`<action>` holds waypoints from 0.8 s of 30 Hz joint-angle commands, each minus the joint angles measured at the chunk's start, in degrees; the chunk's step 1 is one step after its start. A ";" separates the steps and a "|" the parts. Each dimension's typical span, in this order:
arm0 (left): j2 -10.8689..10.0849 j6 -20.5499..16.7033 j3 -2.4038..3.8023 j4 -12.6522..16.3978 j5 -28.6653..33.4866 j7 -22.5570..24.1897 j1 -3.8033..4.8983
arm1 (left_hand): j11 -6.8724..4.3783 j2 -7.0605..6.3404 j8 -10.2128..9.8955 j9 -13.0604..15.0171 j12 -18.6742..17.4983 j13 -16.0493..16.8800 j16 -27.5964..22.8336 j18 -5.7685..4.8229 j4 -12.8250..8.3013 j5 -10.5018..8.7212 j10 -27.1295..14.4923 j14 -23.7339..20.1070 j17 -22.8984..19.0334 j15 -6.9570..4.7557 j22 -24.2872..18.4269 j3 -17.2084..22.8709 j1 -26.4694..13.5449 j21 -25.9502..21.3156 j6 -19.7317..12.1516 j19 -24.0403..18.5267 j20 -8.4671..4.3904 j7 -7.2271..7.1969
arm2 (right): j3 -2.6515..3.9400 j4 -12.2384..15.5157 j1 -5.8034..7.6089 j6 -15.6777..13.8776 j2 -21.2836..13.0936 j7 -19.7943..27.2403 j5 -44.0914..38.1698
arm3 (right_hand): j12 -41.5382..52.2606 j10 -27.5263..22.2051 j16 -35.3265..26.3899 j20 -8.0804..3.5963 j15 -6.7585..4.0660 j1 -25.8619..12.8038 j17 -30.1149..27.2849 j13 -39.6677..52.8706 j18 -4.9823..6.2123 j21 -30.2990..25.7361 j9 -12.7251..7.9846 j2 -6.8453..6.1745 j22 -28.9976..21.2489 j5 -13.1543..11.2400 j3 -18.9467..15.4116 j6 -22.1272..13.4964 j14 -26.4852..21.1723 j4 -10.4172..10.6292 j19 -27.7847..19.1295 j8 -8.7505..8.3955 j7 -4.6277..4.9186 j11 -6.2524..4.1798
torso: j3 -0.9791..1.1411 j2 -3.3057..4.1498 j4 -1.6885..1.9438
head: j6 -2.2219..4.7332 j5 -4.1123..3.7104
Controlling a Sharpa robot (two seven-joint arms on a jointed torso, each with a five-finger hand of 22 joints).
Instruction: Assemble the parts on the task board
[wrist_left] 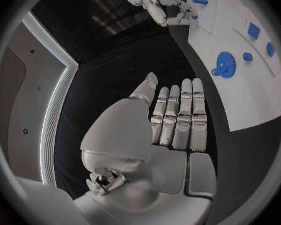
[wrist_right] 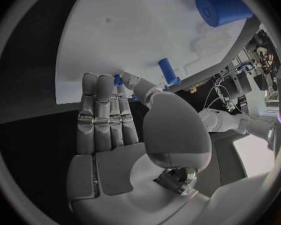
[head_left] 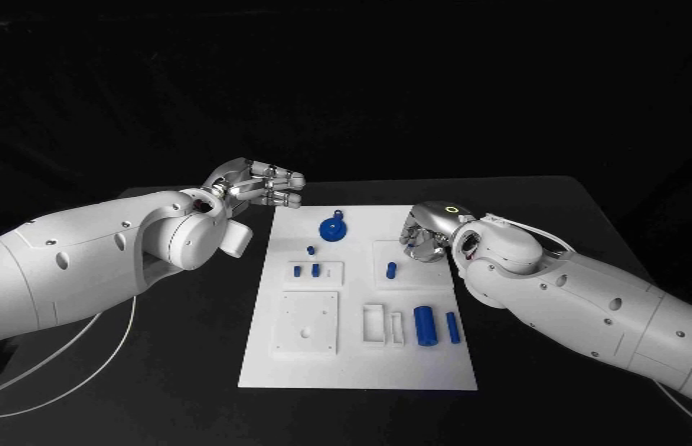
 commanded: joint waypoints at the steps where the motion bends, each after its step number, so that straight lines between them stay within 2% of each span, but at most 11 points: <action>1: 0.20 0.66 0.05 -0.03 0.79 -0.41 0.15 | 0.14 0.42 -0.18 -0.07 -0.12 -0.03 -0.19 -0.14 0.19 -0.25 -0.33 -0.21 -0.05 0.02 -0.17 -0.28 -0.13 0.06 -0.47 0.42 0.09 0.04 | -0.55 -0.95 -0.60 0.94 -0.01 -2.04 -4.30 | 0.20 0.26 0.00 0.02 -0.39 -0.28 0.07 -0.18 -0.01 0.85 -0.06 0.32 1.48 0.01 0.63 0.41 0.00 0.00 -0.66 -0.03 0.06 0.10 | 0.01 0.00 0.04 | 0.11 0.12; 6: 0.23 0.11 0.05 -0.18 0.49 -0.22 0.14 | 0.16 0.56 -0.11 -0.05 -0.12 -0.03 -0.19 -0.15 0.69 -0.25 -0.42 -0.27 -0.04 0.04 -1.11 -0.95 -0.02 0.07 -0.67 0.60 0.13 0.09 | -0.82 -1.15 -0.74 1.04 0.04 -2.25 -5.21 | 0.21 0.45 -0.01 0.06 -0.38 -0.32 0.16 -0.17 0.10 2.03 -0.03 0.19 1.42 -0.14 0.86 0.62 0.09 -0.06 -1.19 -0.01 -0.01 0.05 | 0.00 0.00 -0.10 | 0.00 0.30; 10: 0.31 -0.13 0.05 -0.37 0.18 -0.08 0.14 | 0.18 0.58 -0.15 -0.06 -0.12 -0.03 -0.19 -0.15 0.76 -0.24 -0.45 -0.25 -0.03 0.05 -1.16 -0.99 -0.07 0.07 -0.79 0.60 0.14 0.13 | -0.92 -1.20 -0.78 1.05 0.01 -2.24 -5.42 | 0.21 0.46 -0.06 0.07 -0.37 -0.25 0.18 -0.18 0.12 2.39 -0.03 0.12 1.40 -0.12 0.80 0.61 0.07 -0.17 -1.38 -0.03 0.01 0.06 | -0.06 -0.01 -0.09 | 0.04 0.26; 17: 0.39 -0.23 0.05 -0.72 -0.47 0.06 0.14 | 0.20 0.60 -0.12 -0.05 -0.12 -0.02 -0.19 -0.15 1.07 -0.24 -0.52 -0.26 -0.03 0.06 -2.08 -1.37 0.18 0.13 -0.93 0.78 0.15 0.18 | -0.98 -1.08 -0.86 1.14 -0.11 -1.98 -5.28 | 0.21 0.35 -0.16 0.20 -0.31 -0.12 0.20 -0.18 0.33 3.06 -0.04 -0.06 1.43 0.77 1.05 0.49 -0.01 -0.47 -1.82 -0.01 0.08 0.16 | 0.02 0.01 -0.02 | 0.08 0.20; 20: 0.42 -0.19 0.05 -0.84 -0.69 0.09 0.13 | 0.22 0.59 -0.11 -0.05 -0.12 -0.02 -0.19 -0.15 1.22 -0.25 -0.61 -0.32 -0.03 0.08 -3.25 -1.65 0.48 0.20 -1.03 0.97 0.16 0.22 | -0.98 -0.97 -0.91 0.83 -0.20 -1.77 -4.93 | 0.20 0.80 -0.19 0.04 -0.43 0.35 0.20 -0.17 0.42 3.70 0.00 0.15 1.51 1.14 1.65 0.90 0.02 -0.93 -1.94 -0.02 -0.01 0.08 | -0.02 0.00 -0.02 | 0.07 0.18; 24: 0.46 -0.12 0.04 -0.93 -0.83 0.09 0.13 | 0.22 0.59 -0.11 -0.05 -0.12 -0.02 -0.19 -0.15 1.22 -0.25 -0.61 -0.32 -0.03 0.08 -3.25 -1.65 0.48 0.20 -1.03 0.97 0.16 0.22 | -0.99 -0.68 -1.00 -0.81 -0.28 -1.45 -4.24 | 0.24 2.47 -0.07 -0.40 -0.90 1.01 0.27 -0.11 0.49 5.16 0.22 0.82 1.51 0.48 3.29 2.43 0.54 -1.86 -1.91 0.04 -0.41 -0.30 | 0.00 0.02 -0.05 | 0.07 0.25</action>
